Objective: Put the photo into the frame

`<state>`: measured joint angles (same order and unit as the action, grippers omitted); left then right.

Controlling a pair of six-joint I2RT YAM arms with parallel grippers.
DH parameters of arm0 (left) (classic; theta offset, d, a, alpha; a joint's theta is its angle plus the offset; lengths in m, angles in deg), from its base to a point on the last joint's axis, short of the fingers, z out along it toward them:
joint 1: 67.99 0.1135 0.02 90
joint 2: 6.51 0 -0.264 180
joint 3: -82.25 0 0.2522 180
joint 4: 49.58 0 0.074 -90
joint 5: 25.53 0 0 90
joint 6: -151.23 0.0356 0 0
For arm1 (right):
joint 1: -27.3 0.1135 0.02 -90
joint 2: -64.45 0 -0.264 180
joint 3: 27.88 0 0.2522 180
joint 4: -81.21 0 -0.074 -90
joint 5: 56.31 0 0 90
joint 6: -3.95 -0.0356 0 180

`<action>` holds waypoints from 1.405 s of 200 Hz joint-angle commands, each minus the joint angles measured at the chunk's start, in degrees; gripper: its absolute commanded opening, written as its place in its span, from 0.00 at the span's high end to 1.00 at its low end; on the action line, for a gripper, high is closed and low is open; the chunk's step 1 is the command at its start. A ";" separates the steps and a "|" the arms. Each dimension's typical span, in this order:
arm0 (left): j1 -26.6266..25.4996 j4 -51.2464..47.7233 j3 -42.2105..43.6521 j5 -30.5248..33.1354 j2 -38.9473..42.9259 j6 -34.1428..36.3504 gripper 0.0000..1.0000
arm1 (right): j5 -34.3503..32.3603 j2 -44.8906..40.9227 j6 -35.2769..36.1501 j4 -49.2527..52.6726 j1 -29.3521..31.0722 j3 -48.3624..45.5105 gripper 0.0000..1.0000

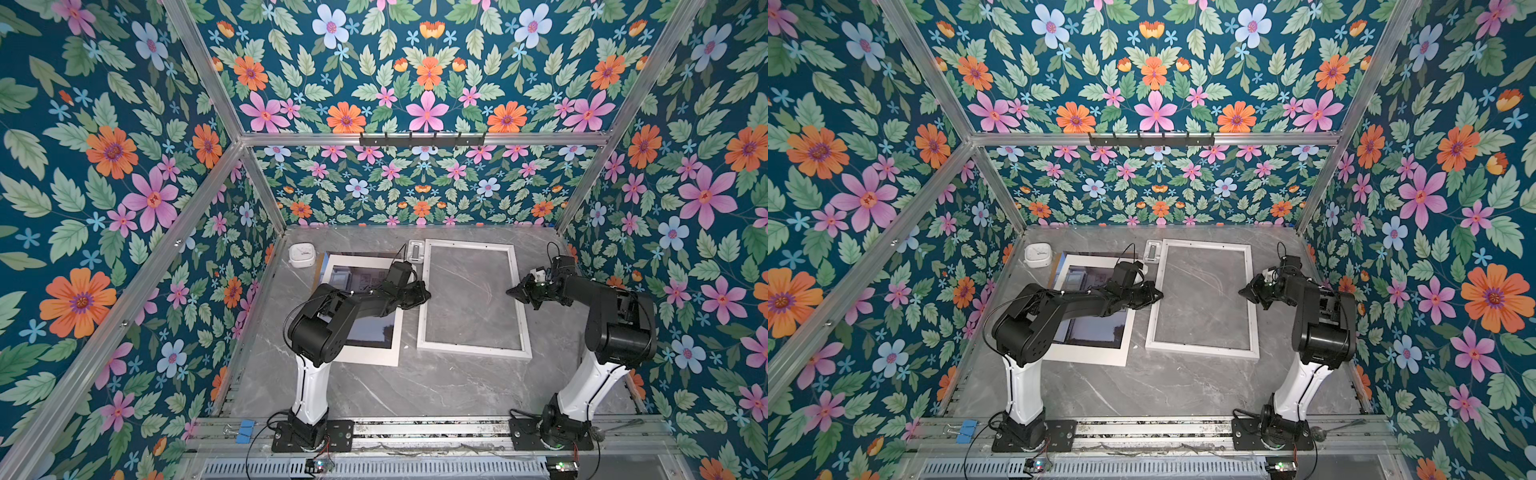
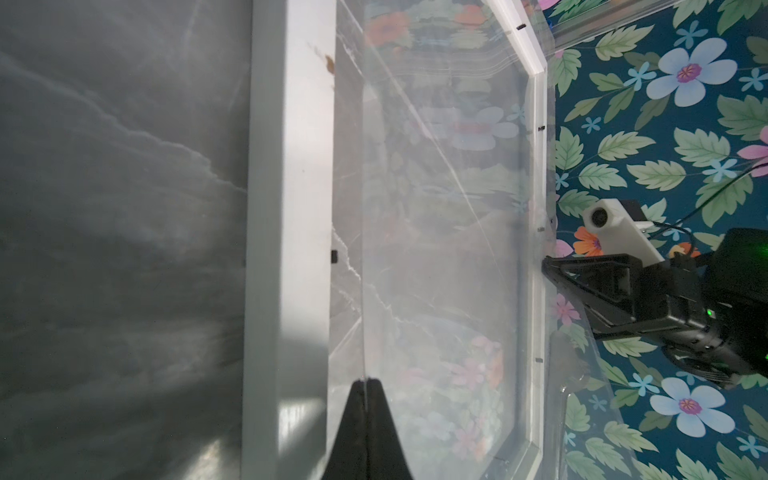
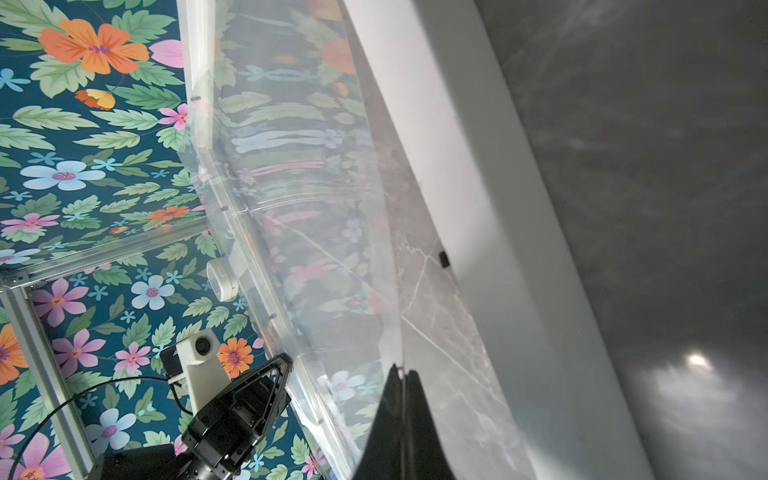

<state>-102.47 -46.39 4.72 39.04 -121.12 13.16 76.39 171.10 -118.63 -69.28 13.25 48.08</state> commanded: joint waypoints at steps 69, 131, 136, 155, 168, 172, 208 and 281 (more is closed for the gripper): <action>0.03 1.50 -0.52 -0.22 -0.62 -0.80 1.00 | -0.68 -0.94 0.15 0.30 -0.97 -0.58 1.00; -0.06 1.77 -0.74 -0.66 -1.15 -1.24 1.00 | -0.50 -0.30 0.17 0.33 -0.92 -0.27 1.00; -0.06 1.85 -0.74 -0.76 -1.15 -1.35 1.00 | -0.51 -0.30 0.15 0.31 -0.93 -0.32 1.00; -0.06 1.77 -0.74 -0.74 -1.15 -1.41 1.00 | -0.60 -0.30 0.24 0.68 -0.91 -0.32 1.00; -0.06 1.66 -0.64 -0.68 -1.01 -1.44 1.00 | -0.83 -0.52 0.27 1.02 -0.96 -0.47 0.98; -0.06 1.56 -0.61 -0.59 -1.03 -1.45 1.00 | -1.09 -0.54 0.24 1.07 -0.91 -0.49 0.96; -0.06 1.95 -0.66 -1.12 -1.41 -1.92 1.00 | -2.62 -1.48 0.50 1.52 -0.96 -1.02 0.84; -0.06 2.10 -0.29 -1.02 -1.32 -1.95 1.00 | -4.81 -3.57 0.87 3.64 -1.05 -0.84 0.75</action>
<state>-102.53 -45.30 4.46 37.57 -122.41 11.19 73.20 168.76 -118.37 -67.46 12.25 47.09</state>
